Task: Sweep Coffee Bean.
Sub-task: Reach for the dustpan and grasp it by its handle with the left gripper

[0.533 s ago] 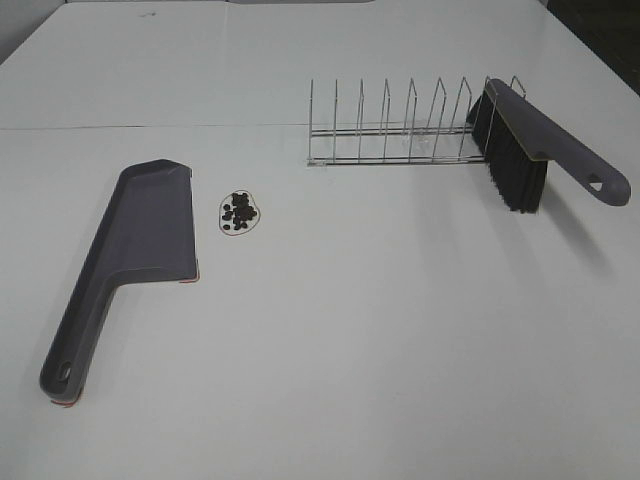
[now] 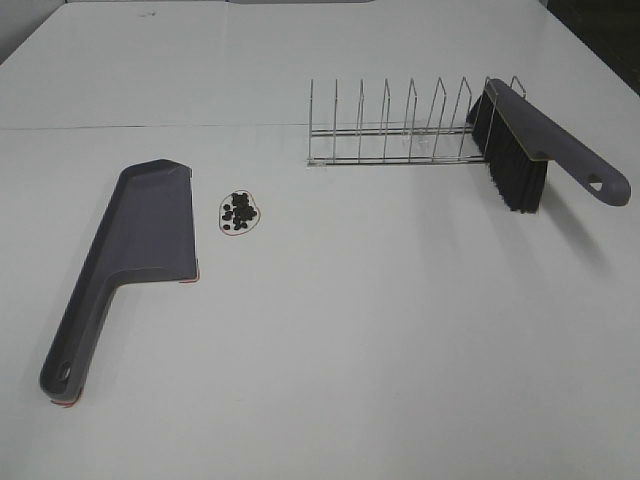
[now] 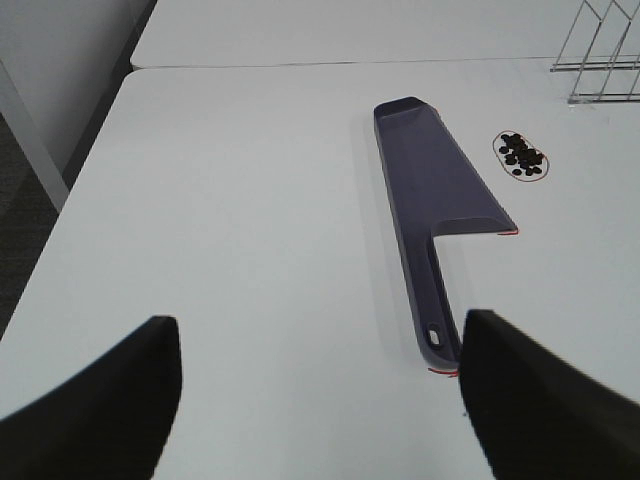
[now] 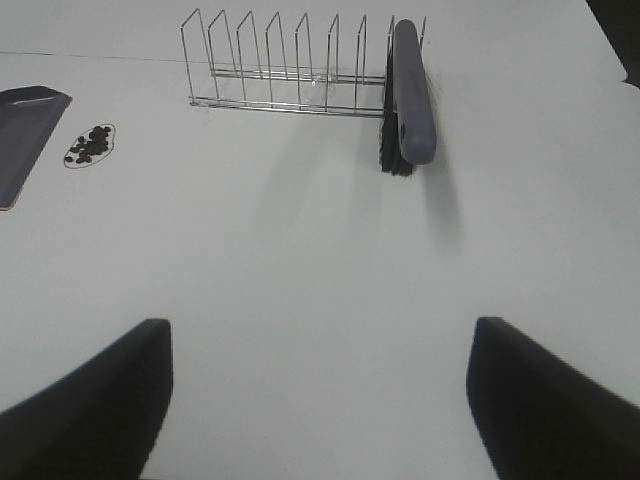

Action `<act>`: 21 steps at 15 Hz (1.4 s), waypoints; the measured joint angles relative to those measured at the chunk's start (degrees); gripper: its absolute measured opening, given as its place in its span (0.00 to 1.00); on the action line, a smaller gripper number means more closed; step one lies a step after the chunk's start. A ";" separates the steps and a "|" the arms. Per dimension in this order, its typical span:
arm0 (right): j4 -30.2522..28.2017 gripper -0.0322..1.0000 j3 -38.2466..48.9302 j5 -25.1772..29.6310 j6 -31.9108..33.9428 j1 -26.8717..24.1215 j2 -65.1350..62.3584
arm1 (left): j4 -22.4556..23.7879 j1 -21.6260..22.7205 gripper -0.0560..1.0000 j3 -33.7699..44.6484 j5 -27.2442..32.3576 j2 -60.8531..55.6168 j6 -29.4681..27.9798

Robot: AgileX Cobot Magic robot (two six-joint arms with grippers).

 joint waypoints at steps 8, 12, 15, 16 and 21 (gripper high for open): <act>0.00 0.77 0.00 0.00 0.00 0.00 0.00 | 0.00 0.00 0.73 0.00 0.00 0.00 0.00; 0.00 0.77 0.00 0.00 0.00 0.00 0.00 | 0.00 0.00 0.73 0.00 0.00 0.00 0.00; 0.00 0.77 0.00 0.00 0.00 0.00 0.00 | 0.00 0.00 0.73 0.00 0.00 0.00 0.00; 0.00 0.77 0.00 0.00 0.00 0.00 0.00 | 0.00 0.00 0.73 0.00 0.00 0.00 0.00; 0.00 0.77 0.00 0.00 0.00 0.00 0.00 | 0.00 0.00 0.73 0.00 0.00 0.00 0.00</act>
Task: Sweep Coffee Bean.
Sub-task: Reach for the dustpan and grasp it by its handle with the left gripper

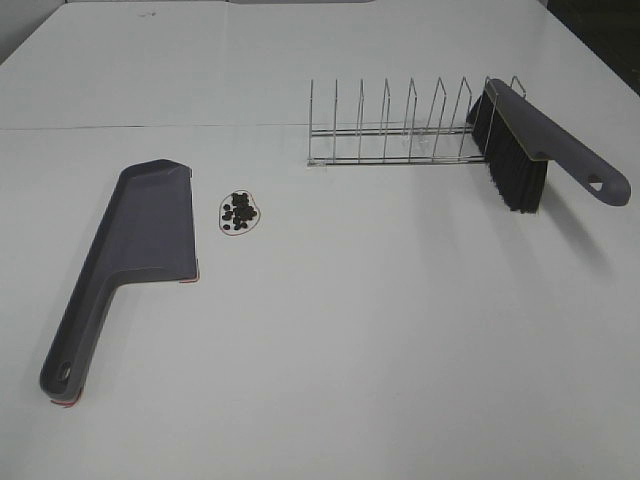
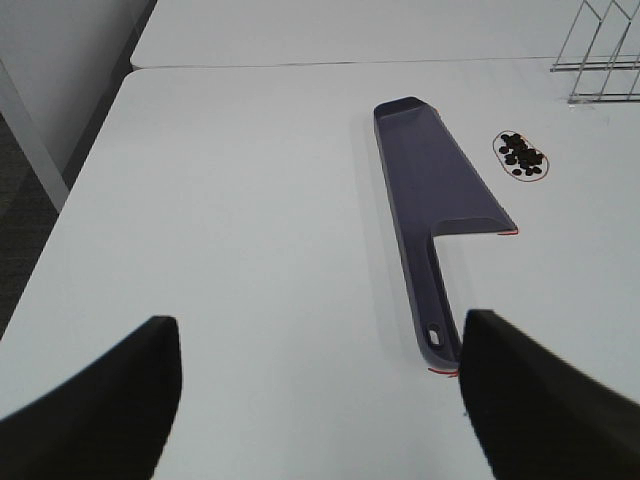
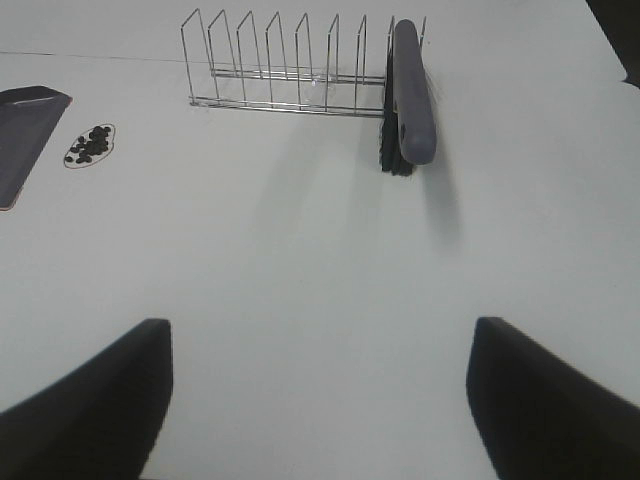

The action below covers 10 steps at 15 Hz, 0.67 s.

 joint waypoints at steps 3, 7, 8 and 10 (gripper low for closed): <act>0.00 0.77 0.00 0.00 0.00 0.00 0.00 | 0.00 0.00 0.73 0.00 0.00 0.00 0.00; 0.00 0.77 0.00 0.00 0.00 0.00 0.00 | 0.00 0.00 0.73 0.00 0.00 0.00 0.00; 0.00 0.77 0.00 0.00 0.00 0.00 0.00 | 0.00 0.00 0.73 0.00 0.00 0.00 0.00; 0.00 0.77 0.00 0.00 0.00 0.00 0.00 | 0.00 0.00 0.73 0.00 0.00 0.00 0.00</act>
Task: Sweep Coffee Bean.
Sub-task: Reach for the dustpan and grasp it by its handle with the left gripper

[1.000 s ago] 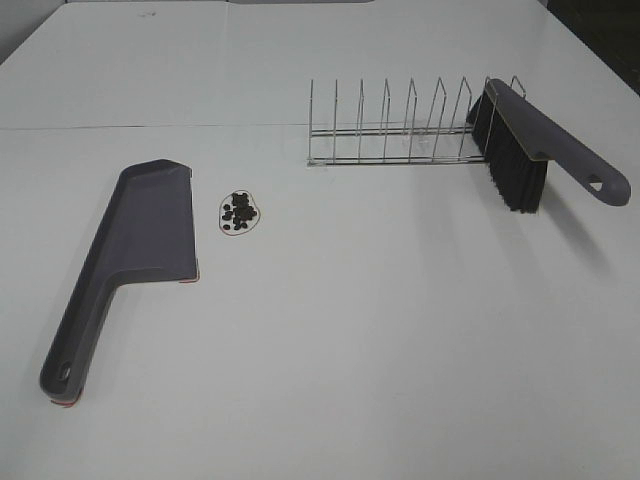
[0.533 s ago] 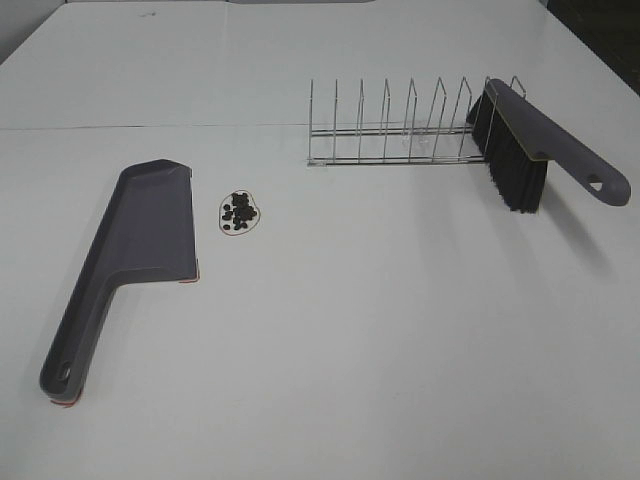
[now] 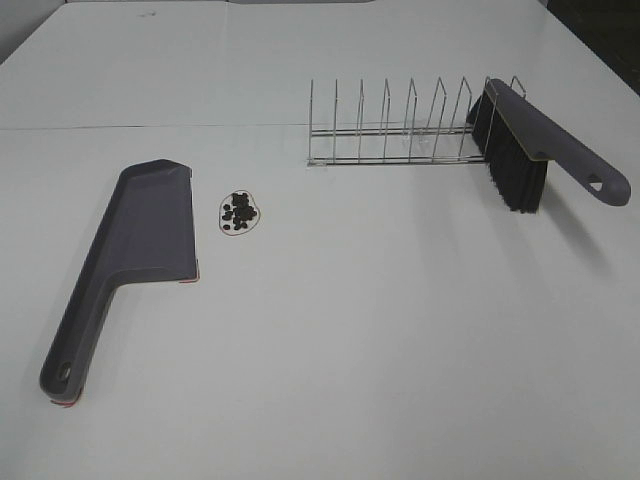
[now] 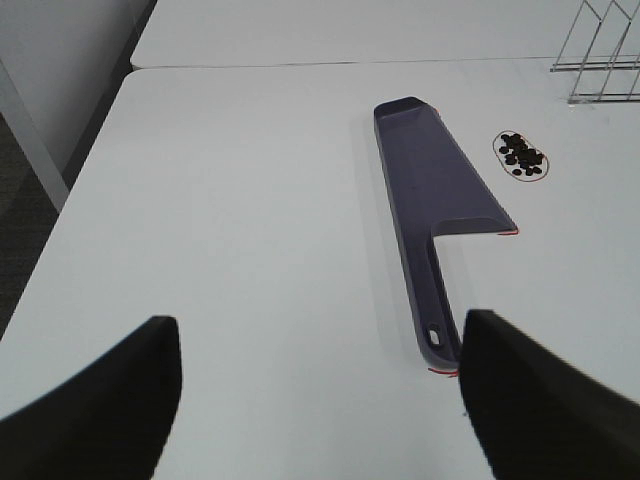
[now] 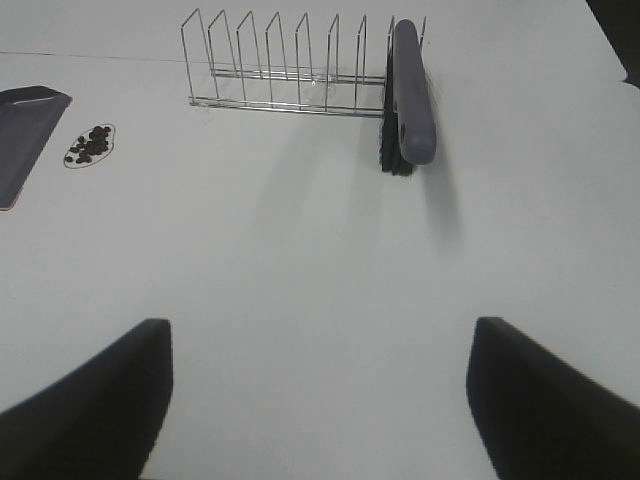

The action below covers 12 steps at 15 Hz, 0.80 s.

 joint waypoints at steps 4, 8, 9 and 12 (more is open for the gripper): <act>0.00 0.77 0.00 0.00 0.00 0.00 0.00 | 0.00 0.00 0.73 0.00 0.00 0.00 0.00; 0.00 0.77 0.00 0.00 0.00 0.00 0.00 | 0.00 0.00 0.73 0.00 0.00 0.00 0.00; 0.00 0.77 0.00 0.00 0.00 0.00 0.00 | 0.00 0.00 0.73 0.00 0.00 0.00 0.00; 0.00 0.77 0.00 0.00 0.00 0.00 0.00 | -0.06 0.00 0.73 0.00 0.00 0.00 0.00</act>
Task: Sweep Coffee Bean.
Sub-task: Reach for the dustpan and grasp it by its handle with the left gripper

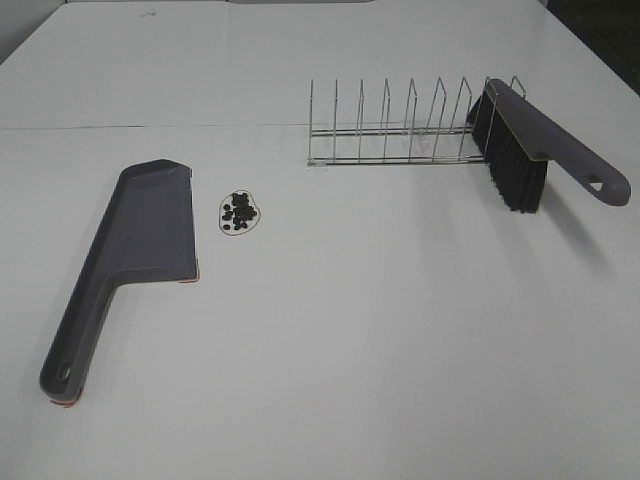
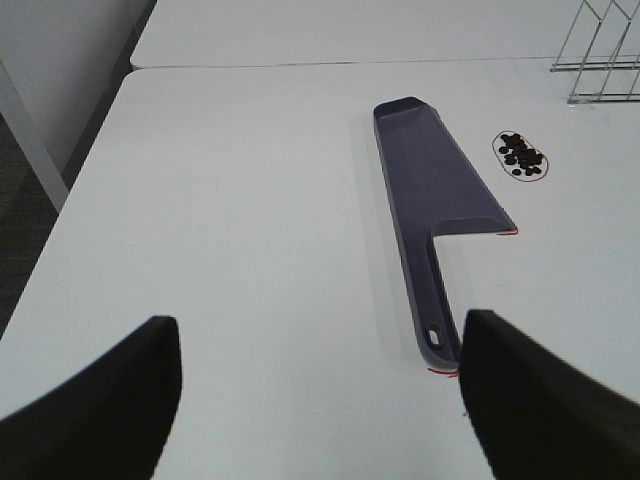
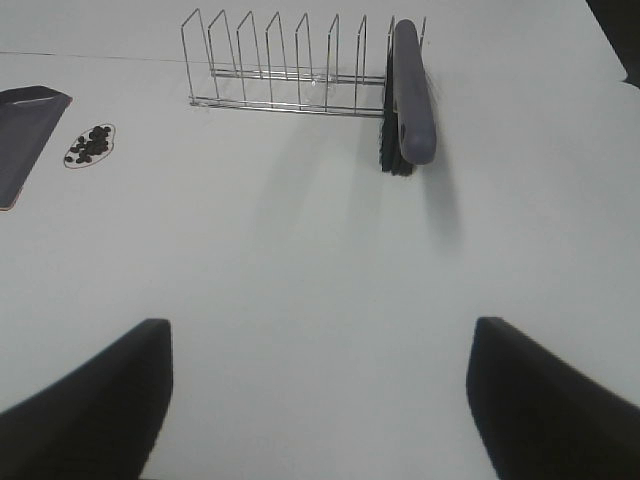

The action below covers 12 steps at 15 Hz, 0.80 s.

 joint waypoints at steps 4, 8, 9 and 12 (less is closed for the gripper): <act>0.00 0.77 0.00 0.00 0.00 0.00 0.00 | -1.43 0.00 0.73 -1.38 -4.70 4.58 -0.34; 0.00 0.77 0.00 0.00 0.00 0.00 0.00 | -6.36 0.00 0.73 -1.72 -13.06 14.50 -0.57; 0.00 0.77 0.00 0.00 0.00 0.00 0.00 | -8.48 0.00 0.73 -2.06 -14.50 18.51 -0.57; 0.00 0.77 0.00 0.00 0.00 0.00 0.00 | -10.94 0.00 0.73 -7.62 -15.07 39.76 1.60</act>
